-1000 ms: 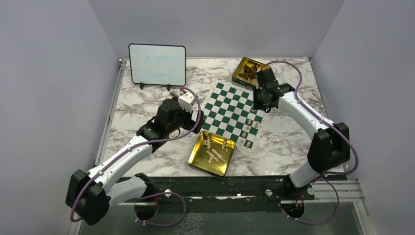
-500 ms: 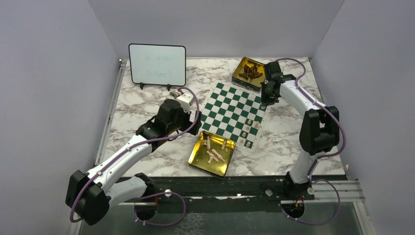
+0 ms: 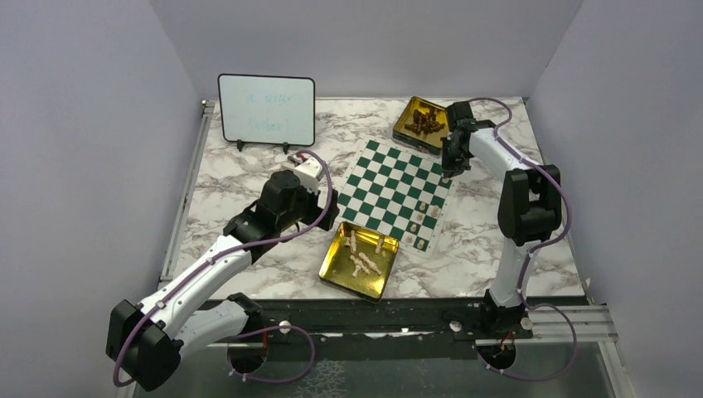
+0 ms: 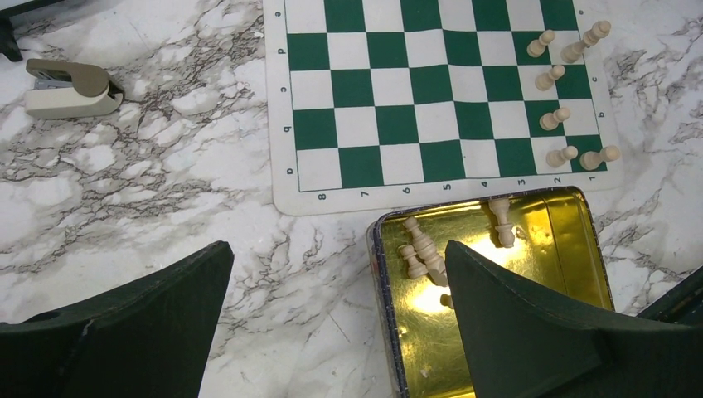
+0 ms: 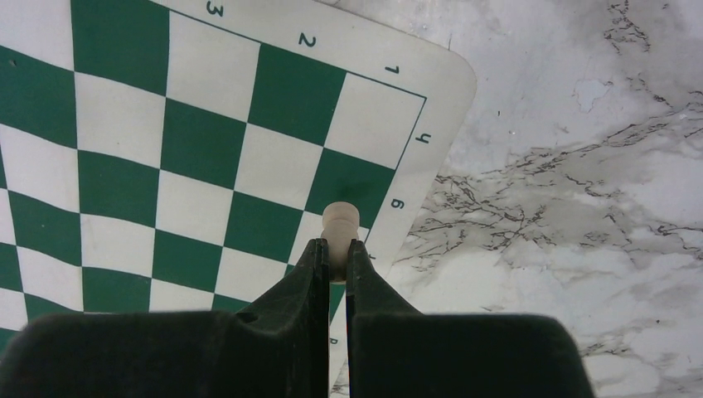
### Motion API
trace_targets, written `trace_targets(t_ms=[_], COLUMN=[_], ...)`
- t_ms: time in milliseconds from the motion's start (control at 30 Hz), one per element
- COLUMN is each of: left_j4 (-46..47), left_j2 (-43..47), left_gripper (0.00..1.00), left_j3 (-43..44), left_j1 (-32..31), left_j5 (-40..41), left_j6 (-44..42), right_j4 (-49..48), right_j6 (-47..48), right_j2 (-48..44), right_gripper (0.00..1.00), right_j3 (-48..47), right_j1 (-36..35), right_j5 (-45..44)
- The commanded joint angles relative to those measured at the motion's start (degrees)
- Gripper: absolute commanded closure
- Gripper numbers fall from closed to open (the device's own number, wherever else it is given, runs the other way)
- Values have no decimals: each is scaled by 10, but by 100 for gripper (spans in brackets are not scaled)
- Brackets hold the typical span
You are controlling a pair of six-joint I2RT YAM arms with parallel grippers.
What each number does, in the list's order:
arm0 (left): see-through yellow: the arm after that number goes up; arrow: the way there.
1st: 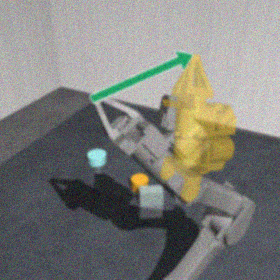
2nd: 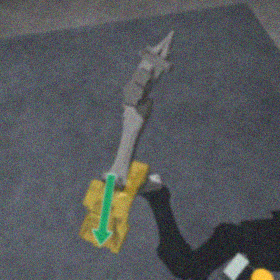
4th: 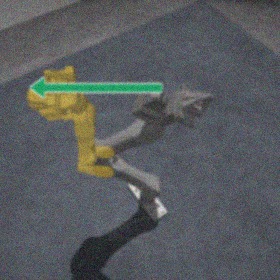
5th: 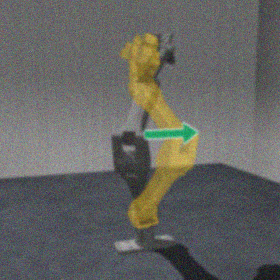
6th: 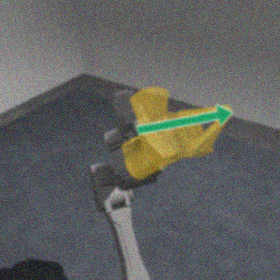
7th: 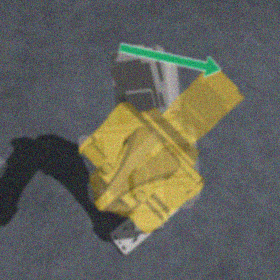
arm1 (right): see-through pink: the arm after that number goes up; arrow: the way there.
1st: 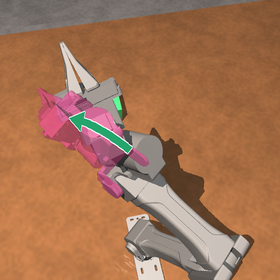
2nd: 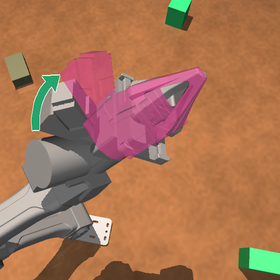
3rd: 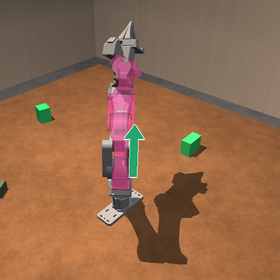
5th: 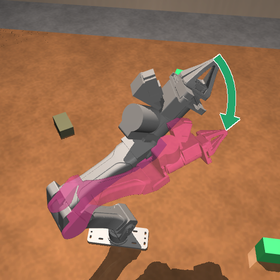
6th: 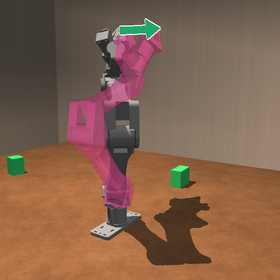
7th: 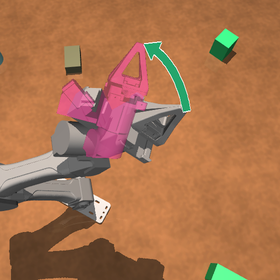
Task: Set up the chess pieces on the board
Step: Place the chess piece on the chessboard.
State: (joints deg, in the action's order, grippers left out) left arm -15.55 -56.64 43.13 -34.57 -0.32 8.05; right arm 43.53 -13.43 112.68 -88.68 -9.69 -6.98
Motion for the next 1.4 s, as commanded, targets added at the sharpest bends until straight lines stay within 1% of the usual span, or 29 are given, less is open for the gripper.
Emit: trace_targets(t_ms=[0,700,767,867,967,1100,1367], left_j4=[8,9,9,9,9,9,9], left_j2=[11,13,12,11,12,11,12], left_gripper=[1,1,1,1,1,1,1], left_j3=[-6,-9,-9,-9,-9,-9,-9], left_j1=[2,2,2,2,2,2,2], left_j5=[13,17,19,20,21,22,21], left_j6=[-8,-7,-8,-8,-9,-10,-10], right_j4=[24,32,30,29,27,26,30], right_j6=[9,15,16,17,20,24,22], right_j2=[19,50,52,57,58,59,62], right_gripper=[92,90,88,80,77,82,85], right_j3=[-29,-38,-37,-38,-38,-41,-53], right_j1=[10,18,18,19,21,22,22], right_j5=[19,29,31,30,32,32,37])
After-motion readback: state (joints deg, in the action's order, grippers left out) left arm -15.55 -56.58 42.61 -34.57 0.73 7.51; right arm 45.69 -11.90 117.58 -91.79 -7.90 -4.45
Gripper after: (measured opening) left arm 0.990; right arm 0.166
